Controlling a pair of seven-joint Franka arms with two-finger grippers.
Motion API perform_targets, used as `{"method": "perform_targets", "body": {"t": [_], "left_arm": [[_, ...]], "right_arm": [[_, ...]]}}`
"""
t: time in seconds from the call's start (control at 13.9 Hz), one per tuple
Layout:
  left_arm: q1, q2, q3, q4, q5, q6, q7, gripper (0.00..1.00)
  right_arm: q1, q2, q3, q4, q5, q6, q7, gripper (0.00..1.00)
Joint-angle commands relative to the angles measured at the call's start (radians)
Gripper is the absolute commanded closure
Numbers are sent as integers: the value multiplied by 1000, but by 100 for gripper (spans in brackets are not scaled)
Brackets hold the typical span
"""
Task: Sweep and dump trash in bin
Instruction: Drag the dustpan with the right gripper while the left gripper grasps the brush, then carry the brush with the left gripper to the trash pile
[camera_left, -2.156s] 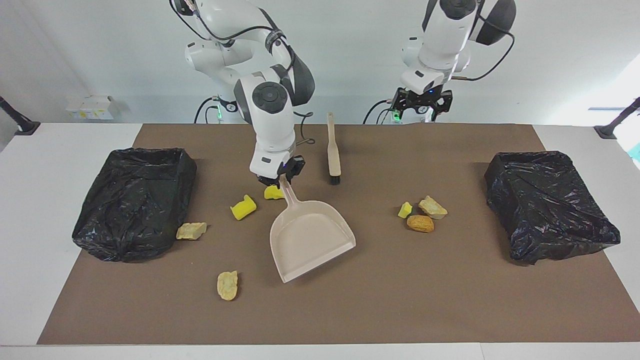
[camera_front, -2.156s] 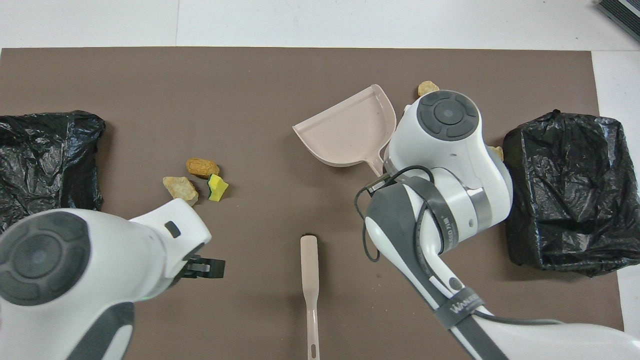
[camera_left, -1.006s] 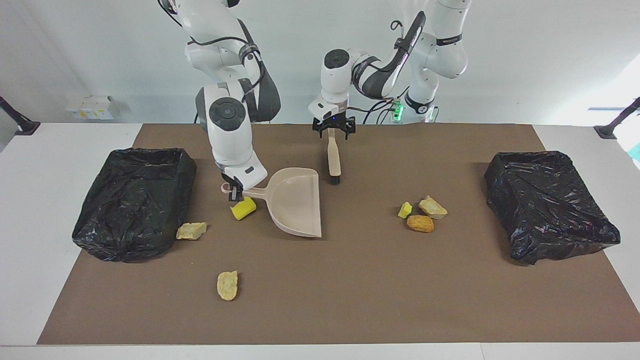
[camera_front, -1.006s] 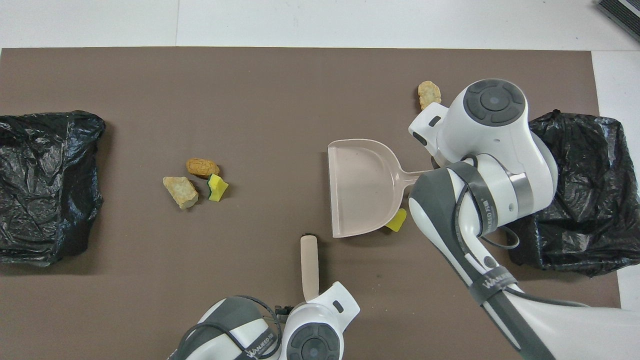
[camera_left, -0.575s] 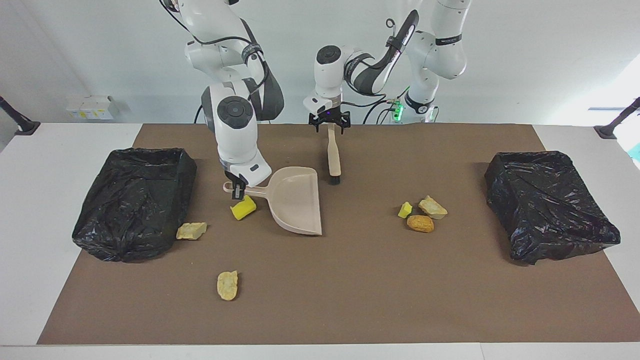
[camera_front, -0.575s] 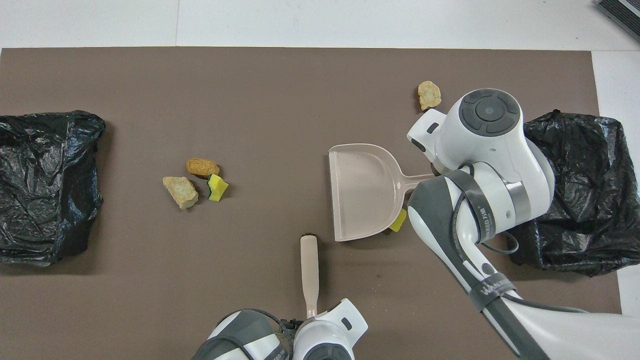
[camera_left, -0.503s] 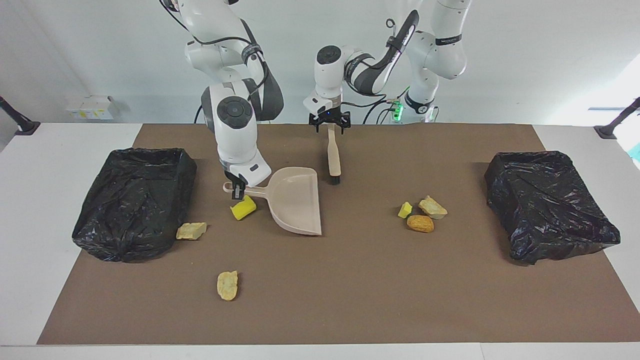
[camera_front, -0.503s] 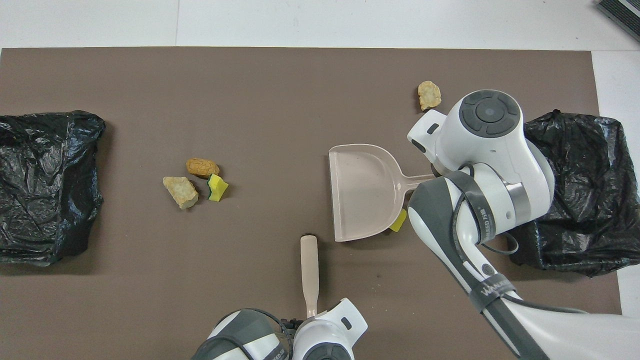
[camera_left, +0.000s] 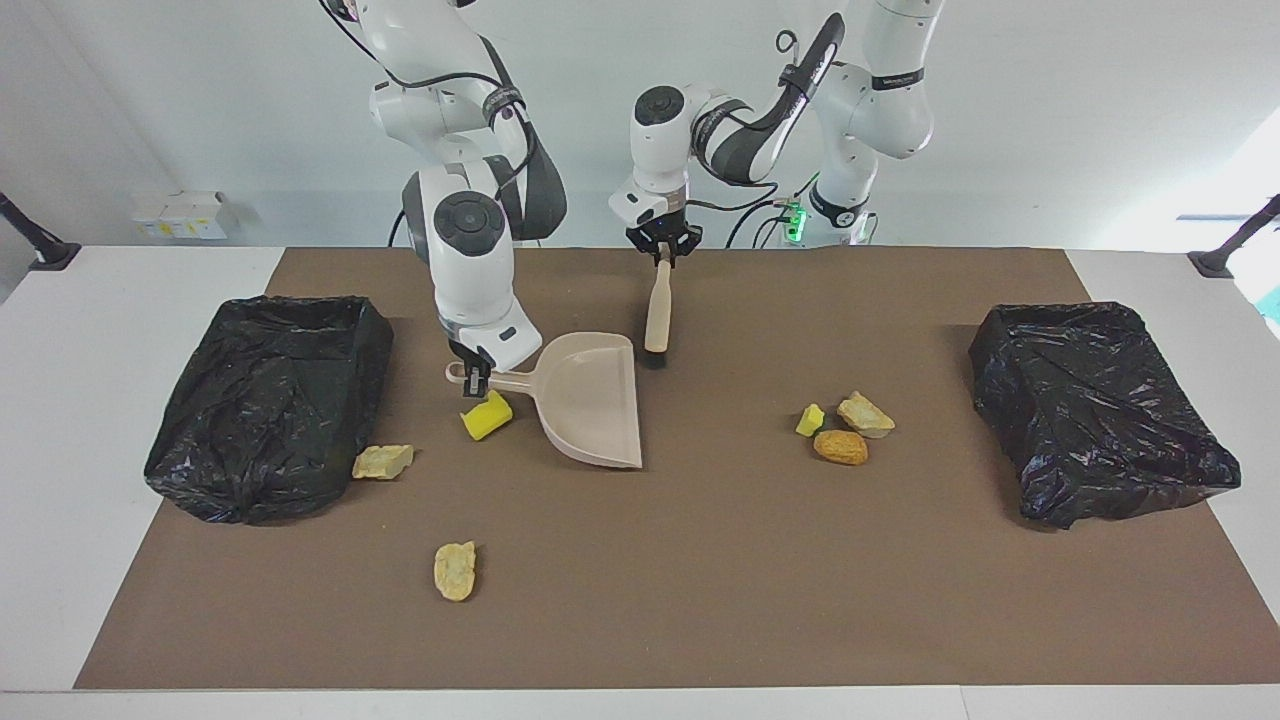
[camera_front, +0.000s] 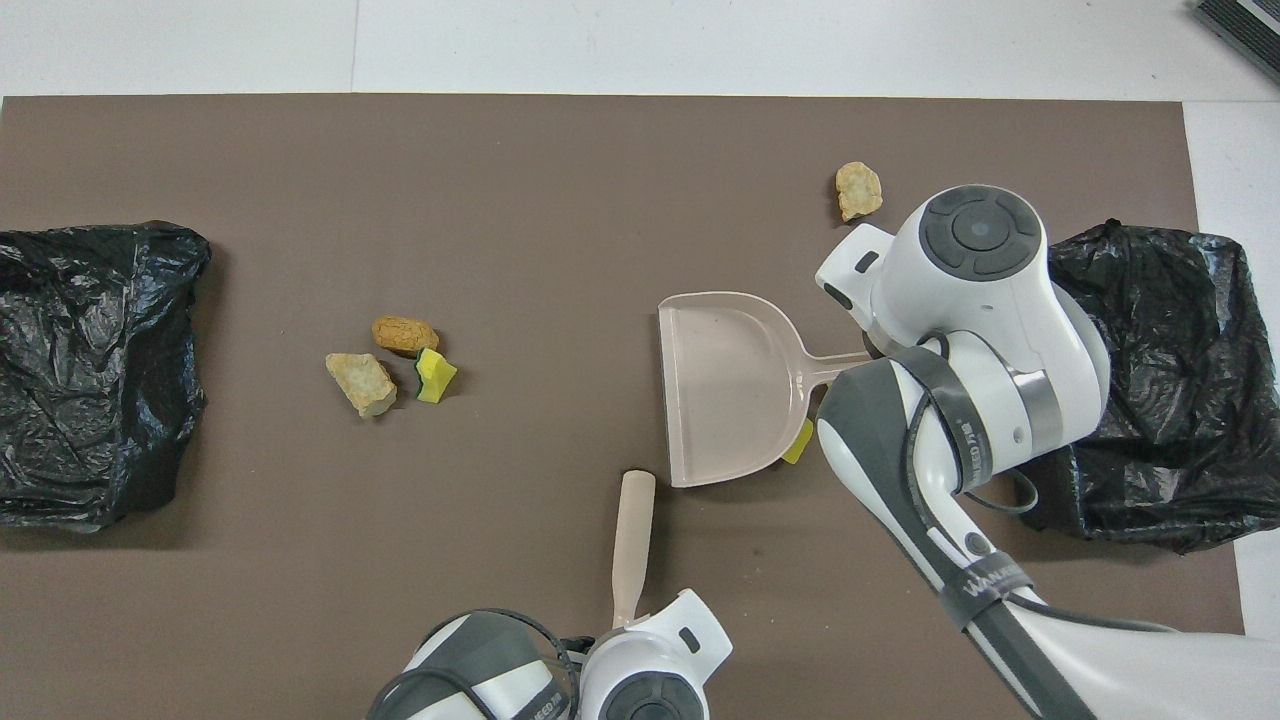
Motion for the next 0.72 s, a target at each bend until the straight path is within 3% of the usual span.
{"method": "perform_targets", "body": {"t": [0.0,0.43,0.65], "left_arm": [[37,-42,5,15,-7,-68,27,100],[221,-102,8,87,-3,-261,84,100],[414,-160,8,118,17,-364,186,100]], "right_arm": [[-5,-34,7,-38,-10,34,15,100],[24,-49,9,-87,-7,94,32,100],[78,-37,7,-90,-16,111,136,100]]}}
